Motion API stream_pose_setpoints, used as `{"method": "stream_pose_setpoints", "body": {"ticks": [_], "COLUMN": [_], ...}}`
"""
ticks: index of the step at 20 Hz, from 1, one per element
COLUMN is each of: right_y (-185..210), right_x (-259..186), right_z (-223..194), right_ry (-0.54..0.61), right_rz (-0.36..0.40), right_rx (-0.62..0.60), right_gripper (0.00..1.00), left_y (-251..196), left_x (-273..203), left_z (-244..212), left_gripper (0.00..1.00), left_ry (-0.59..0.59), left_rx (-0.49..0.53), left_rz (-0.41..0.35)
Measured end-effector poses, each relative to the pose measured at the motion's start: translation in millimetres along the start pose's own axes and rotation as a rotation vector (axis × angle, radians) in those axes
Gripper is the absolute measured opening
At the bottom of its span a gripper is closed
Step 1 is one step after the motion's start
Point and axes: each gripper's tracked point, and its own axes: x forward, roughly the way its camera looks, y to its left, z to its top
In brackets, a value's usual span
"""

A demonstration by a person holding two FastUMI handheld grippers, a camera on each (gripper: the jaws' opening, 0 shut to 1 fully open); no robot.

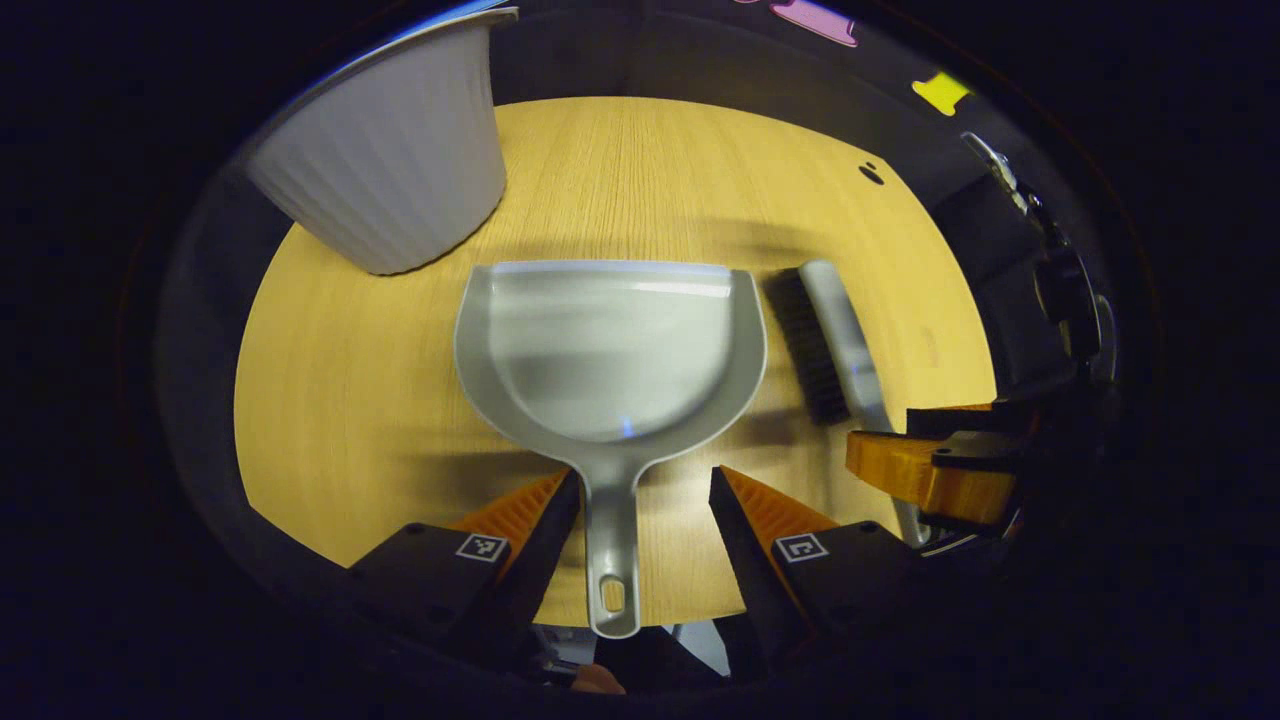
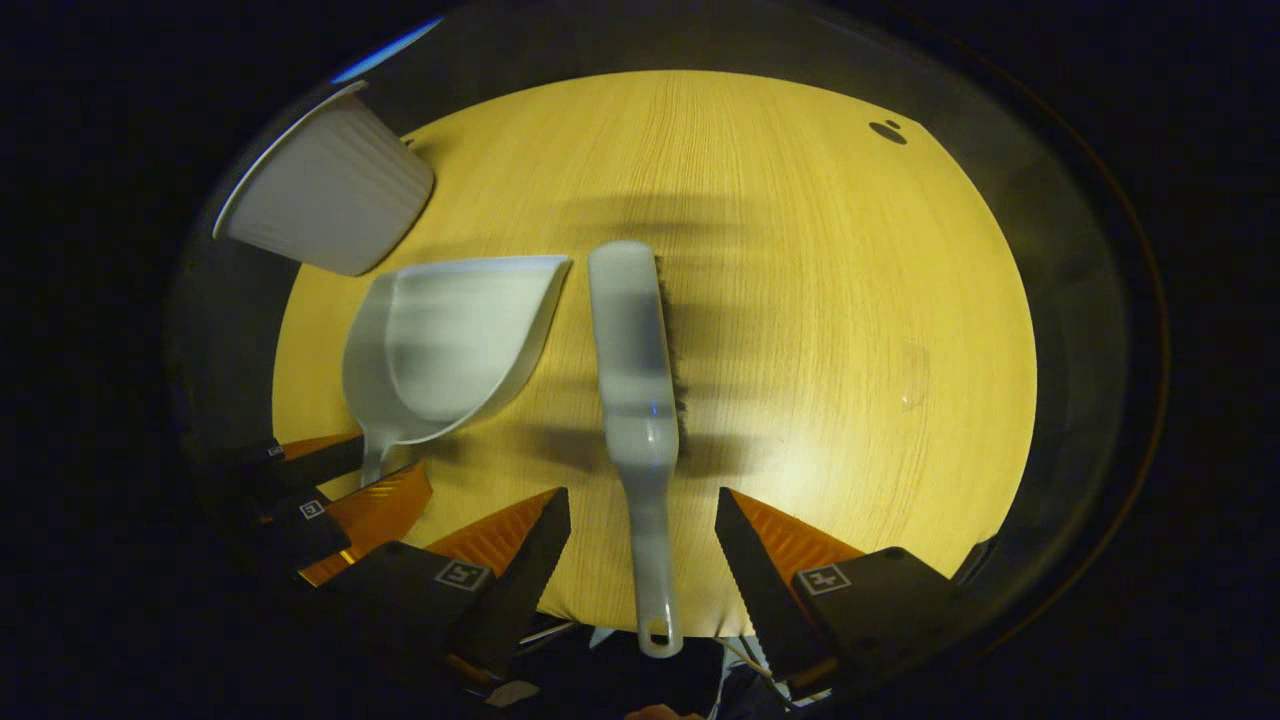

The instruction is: Pick up the small broom and dustpan from the desktop, sweep the trash into the dustpan with the broom, and then empty the trash into the garbage bin.

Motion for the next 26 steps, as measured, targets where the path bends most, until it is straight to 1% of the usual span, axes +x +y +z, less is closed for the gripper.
{"method": "stream_pose_setpoints", "body": {"ticks": [1, 3, 4, 5, 6, 7, 9, 11, 12, 13, 14, 15, 16, 18, 19, 20, 22, 23, 24, 25, 26], "right_y": [-0.2, 4.8, 10.1, 15.1, 17.0, 20.6, 18.5, 22.6, 26.9, 31.1, 35.7, 47.2, 55.7, 65.4, 68.6, 67.0, 71.3, 71.0, 71.4, 70.4, 69.9], "right_x": [-14.1, -51.9, -72.7, -96.9, -123.1, -149.5, -214.1, -279.5, -308.6, -329.9, -356.0, -382.3, -396.0, -402.1, -405.3, -412.8, -418.9, -417.2, -415.4, -414.5, -416.1], "right_z": [1.9, 8.3, 11.0, 12.8, 18.9, 27.5, 49.9, 60.0, 63.9, 68.5, 68.3, 70.1, 65.8, 56.7, 51.7, 55.7, 59.1, 59.8, 58.6, 58.3, 58.6], "right_ry": [-0.039, -0.129, -0.181, -0.243, -0.334, -0.457, -0.735, -0.992, -1.116, -1.238, -1.350, -1.448, -1.507, -1.560, -1.583, -1.609, -1.644, -1.641, -1.636, -1.629, -1.629], "right_rz": [0.007, 0.027, 0.042, 0.053, 0.052, 0.043, -0.012, -0.042, -0.042, -0.044, -0.039, -0.026, -0.020, -0.027, -0.035, -0.039, -0.051, -0.052, -0.046, -0.044, -0.052], "right_rx": [0.006, 0.014, 0.019, 0.023, 0.021, 0.011, 0.004, -0.008, -0.016, -0.022, -0.021, -0.028, -0.045, -0.084, -0.089, -0.082, -0.079, -0.077, -0.070, -0.061, -0.057], "right_gripper": [0.94, 0.94, 0.95, 0.96, 0.95, 0.95, 0.95, 0.94, 0.94, 0.94, 0.94, 0.90, 0.94, 0.94, 0.94, 0.94, 0.94, 0.94, 0.92, 0.94, 0.94], "left_y": [-0.3, -10.5, -14.2, -17.5, -25.0, -32.1, -34.3, -29.0, -26.3, -26.7, -30.2, -31.0, -32.1, -28.4, -28.2, -28.4, -28.1, -27.8, -27.1, -27.0, -25.9], "left_x": [-18.7, -58.9, -82.3, -107.1, -133.6, -160.8, -212.1, -257.4, -280.2, -295.8, -308.7, -305.9, -305.2, -302.8, -301.9, -300.3, -301.9, -300.0, -303.1, -303.7, -304.4], "left_z": [4.1, 13.5, 16.4, 22.0, 27.3, 32.3, 43.4, 53.2, 56.6, 54.0, 55.6, 52.7, 51.8, 49.1, 50.5, 51.6, 52.7, 53.0, 52.6, 53.3, 54.5], "left_gripper": [0.80, 0.80, 0.80, 0.79, 0.80, 0.80, 0.80, 0.79, 0.79, 0.79, 0.79, 0.78, 0.77, 0.77, 0.77, 0.77, 0.77, 0.77, 0.77, 0.77, 0.77], "left_ry": [-0.042, -0.129, -0.180, -0.253, -0.330, -0.428, -0.639, -0.856, -0.973, -1.082, -1.210, -1.283, -1.322, -1.354, -1.363, -1.368, -1.369, -1.359, -1.352, -1.347, -1.348], "left_rx": [0.015, 0.030, 0.021, 0.008, 0.009, 0.016, 0.045, 0.092, 0.127, 0.155, 0.174, 0.190, 0.212, 0.259, 0.268, 0.271, 0.260, 0.248, 0.232, 0.215, 0.198], "left_rz": [0.002, -0.017, -0.027, -0.046, -0.079, -0.106, -0.123, -0.099, -0.070, -0.049, -0.048, -0.051, -0.057, -0.046, -0.035, -0.031, -0.025, -0.029, -0.029, -0.031, -0.029]}}
